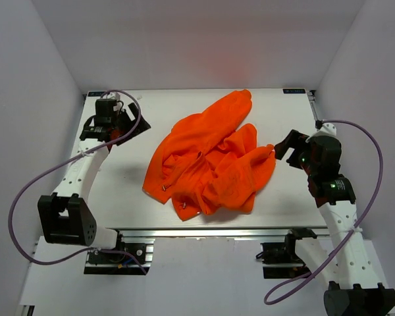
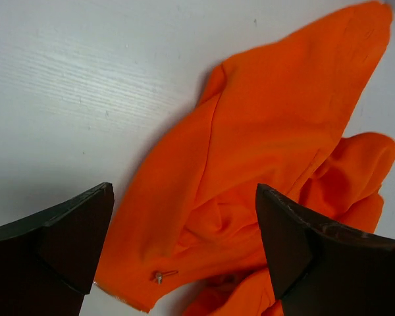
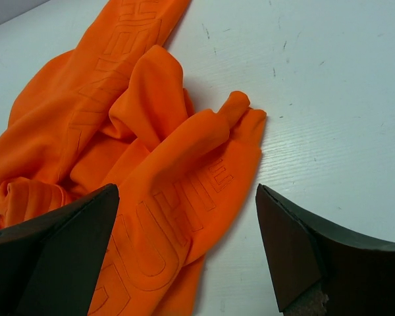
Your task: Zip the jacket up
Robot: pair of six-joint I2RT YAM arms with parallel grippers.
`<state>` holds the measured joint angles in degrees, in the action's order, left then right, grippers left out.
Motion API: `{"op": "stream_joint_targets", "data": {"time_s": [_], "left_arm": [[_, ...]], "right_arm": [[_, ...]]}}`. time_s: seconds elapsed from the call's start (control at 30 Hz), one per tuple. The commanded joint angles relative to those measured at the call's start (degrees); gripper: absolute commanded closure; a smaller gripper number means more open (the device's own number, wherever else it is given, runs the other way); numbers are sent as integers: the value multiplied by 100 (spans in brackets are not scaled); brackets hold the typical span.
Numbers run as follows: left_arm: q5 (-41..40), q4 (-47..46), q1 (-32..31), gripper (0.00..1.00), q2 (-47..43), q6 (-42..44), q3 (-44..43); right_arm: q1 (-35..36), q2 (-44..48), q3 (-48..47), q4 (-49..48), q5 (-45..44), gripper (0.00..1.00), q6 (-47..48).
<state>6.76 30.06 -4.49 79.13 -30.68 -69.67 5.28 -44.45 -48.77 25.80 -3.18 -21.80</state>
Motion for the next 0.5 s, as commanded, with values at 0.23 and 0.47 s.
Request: {"op": "stream_joint_targets", "data": {"time_s": [0.23, 0.47], "left_arm": [[-191, 245, -885, 2, 803, 527, -617], [-325, 219, -1669, 2, 2182, 818, -1338]], "right_arm": [[-18, -406, -220, -101, 1257, 11, 247], [813, -1592, -150, -418, 1472, 11, -8]]}}
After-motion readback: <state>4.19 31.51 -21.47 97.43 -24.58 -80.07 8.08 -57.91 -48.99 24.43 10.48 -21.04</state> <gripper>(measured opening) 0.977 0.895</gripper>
